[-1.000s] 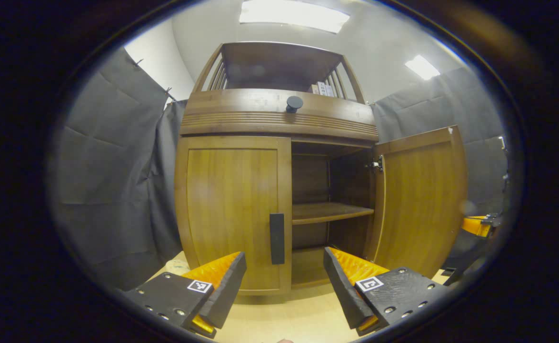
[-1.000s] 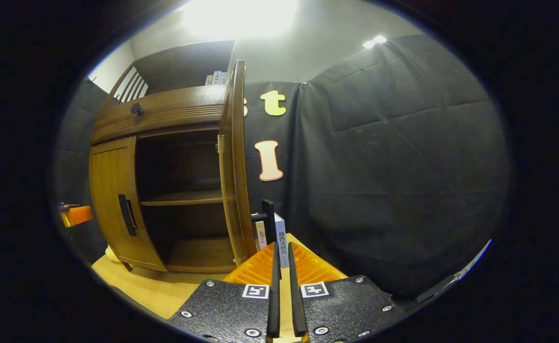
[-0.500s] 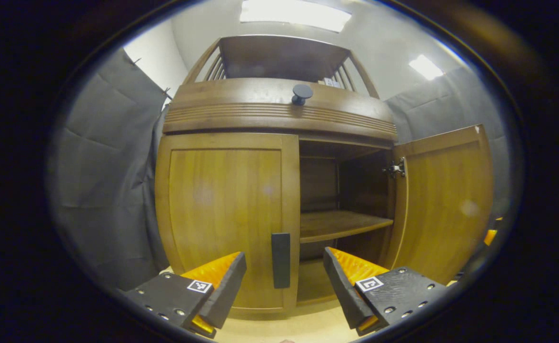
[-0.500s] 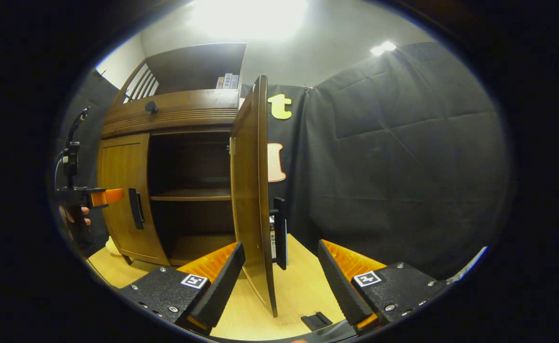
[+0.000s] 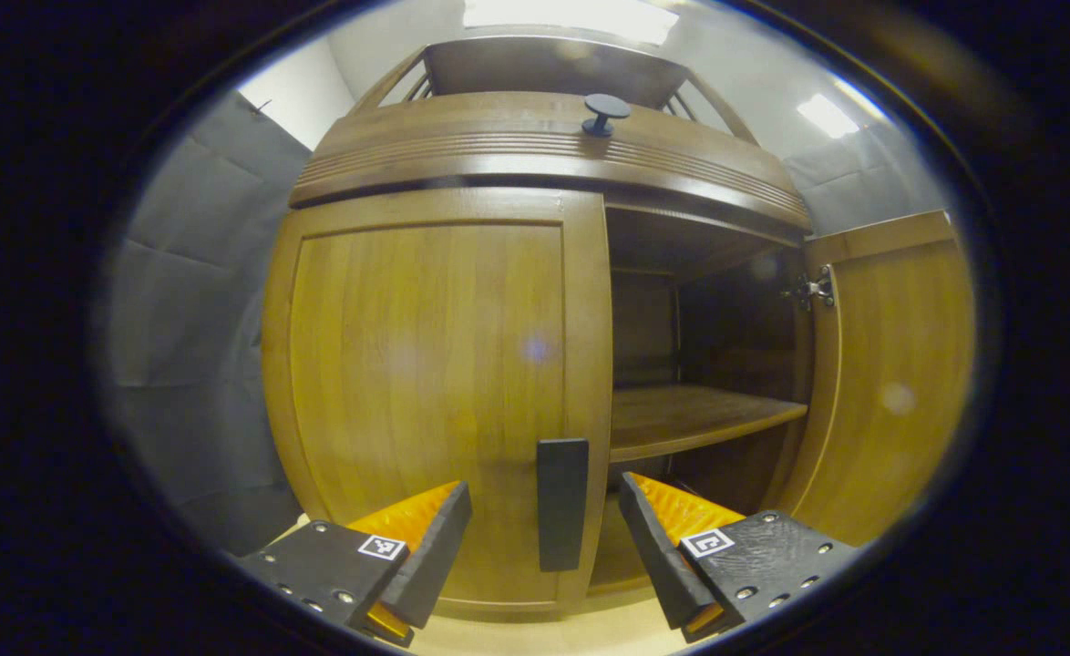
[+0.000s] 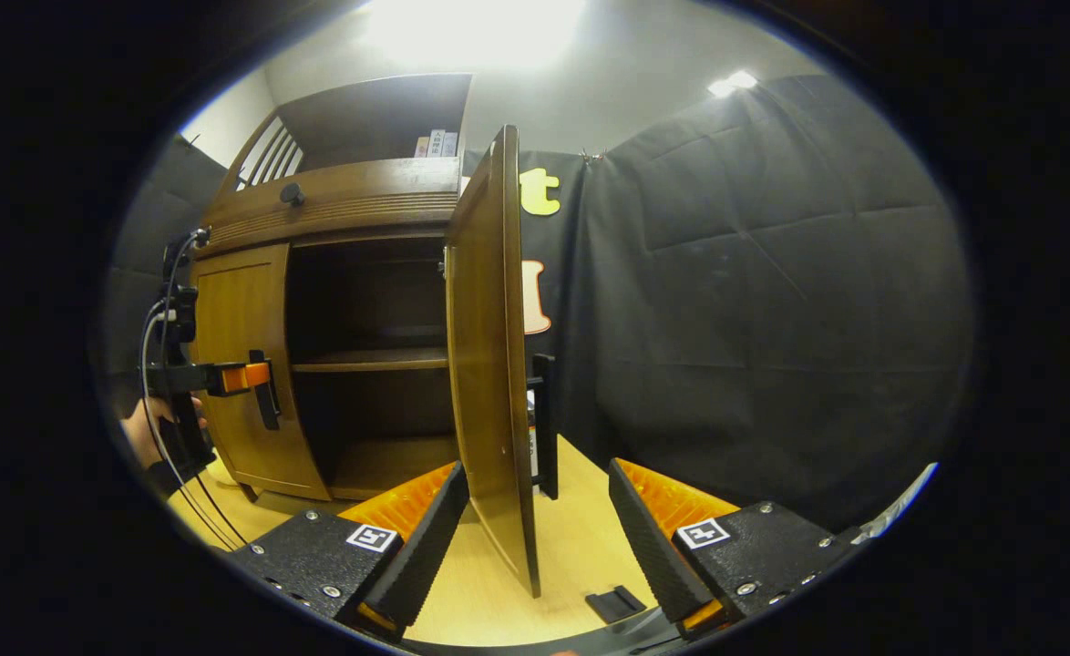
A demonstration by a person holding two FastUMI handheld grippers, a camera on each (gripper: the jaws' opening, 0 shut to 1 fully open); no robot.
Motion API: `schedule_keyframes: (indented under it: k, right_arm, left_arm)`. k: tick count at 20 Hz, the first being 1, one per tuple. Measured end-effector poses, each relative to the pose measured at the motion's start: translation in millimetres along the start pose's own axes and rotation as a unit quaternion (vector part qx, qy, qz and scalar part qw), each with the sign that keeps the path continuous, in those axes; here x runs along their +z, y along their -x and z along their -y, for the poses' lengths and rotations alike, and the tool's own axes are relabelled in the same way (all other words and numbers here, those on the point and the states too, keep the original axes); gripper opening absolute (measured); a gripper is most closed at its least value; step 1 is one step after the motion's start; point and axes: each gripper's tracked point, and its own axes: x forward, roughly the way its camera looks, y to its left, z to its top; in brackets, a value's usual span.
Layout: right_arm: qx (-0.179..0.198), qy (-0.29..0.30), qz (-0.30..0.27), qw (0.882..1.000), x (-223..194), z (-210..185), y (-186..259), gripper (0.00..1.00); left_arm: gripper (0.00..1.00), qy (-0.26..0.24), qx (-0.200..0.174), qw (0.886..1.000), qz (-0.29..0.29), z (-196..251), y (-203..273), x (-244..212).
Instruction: Open the right door of the double-door shoe cabinet with the right hand, and open the left door with the left hand.
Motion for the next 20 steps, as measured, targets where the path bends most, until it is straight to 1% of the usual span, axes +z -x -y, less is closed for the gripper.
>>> schedule_keyframes:
  k: [3,5,8,9,10,12,13,14,16,18,19,20]
  right_arm:
    - [0.010,0.007,-0.004,1.000,-5,-10,1,0.95]
    - [0.014,0.018,-0.004,1.000,-5,-14,1,0.95]
    - [0.020,0.021,-0.006,1.000,-7,-19,3,0.95]
    - [0.022,0.018,-0.008,1.000,-8,-20,3,0.95]
    - [0.027,0.012,-0.009,1.000,-7,-23,3,0.95]
    - [0.033,0.004,-0.004,0.999,-3,-26,5,0.95]
    - [0.033,0.005,-0.002,0.999,-2,-26,4,0.95]
    - [0.034,0.009,-0.001,0.999,-2,-27,5,0.95]
    - [0.038,0.010,0.002,0.999,0,-30,5,0.95]
    - [0.041,0.007,0.007,0.999,2,-33,6,0.95]
    - [0.042,0.005,0.008,0.999,2,-35,6,0.95]
    - [0.044,0.005,0.007,0.999,1,-36,5,0.95]
  left_arm:
    - [1.00,-0.011,0.002,1.000,-0.004,1,-1,2]
    - [0.91,-0.011,0.000,1.000,-0.011,3,-4,-4]
    - [0.78,-0.002,-0.010,1.000,-0.021,15,-10,-8]
    - [0.85,0.000,-0.009,1.000,-0.022,16,-10,-12]
    - [0.73,-0.001,0.000,1.000,-0.025,16,-14,-18]
    - [0.49,0.005,-0.007,0.999,-0.045,17,-19,-30]
    - [0.43,0.012,-0.006,0.999,-0.043,22,-25,-31]
    - [0.36,0.006,-0.009,0.999,-0.046,24,-16,-27]
    - [0.24,0.013,-0.008,0.999,-0.044,22,-13,-26]
    - [0.24,0.015,-0.015,0.999,-0.040,20,-8,-22]
    - [0.19,0.014,-0.019,0.999,-0.039,20,-5,-19]
    - [0.21,0.015,-0.022,0.999,-0.037,21,-5,-18]
